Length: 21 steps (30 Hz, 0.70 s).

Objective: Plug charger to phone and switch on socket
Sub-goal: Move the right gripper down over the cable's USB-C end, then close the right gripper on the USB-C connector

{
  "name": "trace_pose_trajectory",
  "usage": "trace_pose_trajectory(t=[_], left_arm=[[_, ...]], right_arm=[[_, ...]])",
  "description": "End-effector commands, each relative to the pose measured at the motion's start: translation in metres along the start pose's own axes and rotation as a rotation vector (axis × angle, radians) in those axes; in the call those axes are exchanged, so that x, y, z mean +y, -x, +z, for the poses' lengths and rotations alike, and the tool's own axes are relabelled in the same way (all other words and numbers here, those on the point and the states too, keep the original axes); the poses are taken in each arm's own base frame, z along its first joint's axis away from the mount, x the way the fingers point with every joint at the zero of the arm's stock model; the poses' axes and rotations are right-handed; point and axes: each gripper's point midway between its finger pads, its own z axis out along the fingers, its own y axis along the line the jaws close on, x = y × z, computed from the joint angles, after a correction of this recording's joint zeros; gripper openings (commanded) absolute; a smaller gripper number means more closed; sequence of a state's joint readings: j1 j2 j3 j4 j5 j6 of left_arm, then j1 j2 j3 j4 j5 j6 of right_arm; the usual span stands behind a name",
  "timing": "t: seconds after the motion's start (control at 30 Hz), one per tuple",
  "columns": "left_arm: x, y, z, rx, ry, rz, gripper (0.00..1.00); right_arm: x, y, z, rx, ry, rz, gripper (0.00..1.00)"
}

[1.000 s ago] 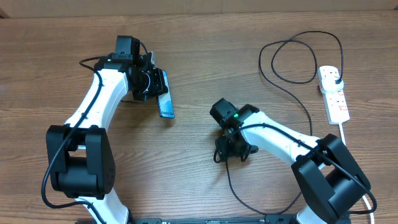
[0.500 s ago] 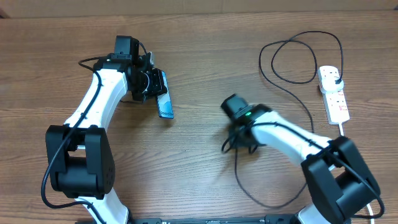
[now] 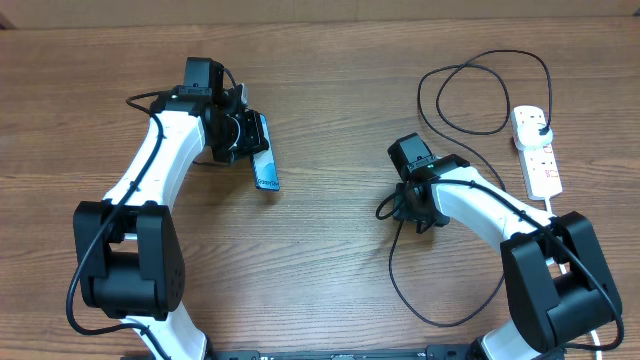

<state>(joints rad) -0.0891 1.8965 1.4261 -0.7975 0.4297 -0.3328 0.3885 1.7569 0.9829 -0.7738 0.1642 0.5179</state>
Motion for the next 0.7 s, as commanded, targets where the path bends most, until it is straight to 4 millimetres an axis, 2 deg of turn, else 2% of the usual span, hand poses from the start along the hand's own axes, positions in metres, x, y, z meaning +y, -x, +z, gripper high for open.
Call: trace_pose_trajectory(t=[0.0,0.07,0.17,0.23,0.3,0.33,0.67], left_arm=[[0.0,0.0,-0.003,0.001,-0.007,0.016,0.04],[0.0,-0.002,-0.003,0.007,-0.005,0.011,0.04],[0.001,-0.003,-0.003,0.014,-0.003,0.007,0.04],[0.001,-0.003,-0.003,0.013,-0.003,0.007,0.04],[0.001,-0.003,-0.003,0.012,-0.004,0.008,0.04],[0.001,-0.003,-0.003,0.011,-0.004,0.008,0.04],[0.001,-0.003,-0.003,0.012,-0.003,0.008,0.04]], right_arm=[[-0.015,-0.002,0.011,-0.01,-0.075,0.078,0.37],[-0.021,0.0,0.01,-0.029,-0.108,0.112,0.31],[-0.02,0.004,0.01,-0.044,-0.107,0.118,0.31],[-0.019,0.006,0.01,-0.053,-0.1,0.12,0.32],[-0.017,0.009,0.011,-0.064,-0.092,0.123,0.4],[-0.016,0.01,0.011,-0.068,-0.089,0.124,0.41],[-0.022,0.019,0.013,-0.066,-0.055,0.179,0.41]])
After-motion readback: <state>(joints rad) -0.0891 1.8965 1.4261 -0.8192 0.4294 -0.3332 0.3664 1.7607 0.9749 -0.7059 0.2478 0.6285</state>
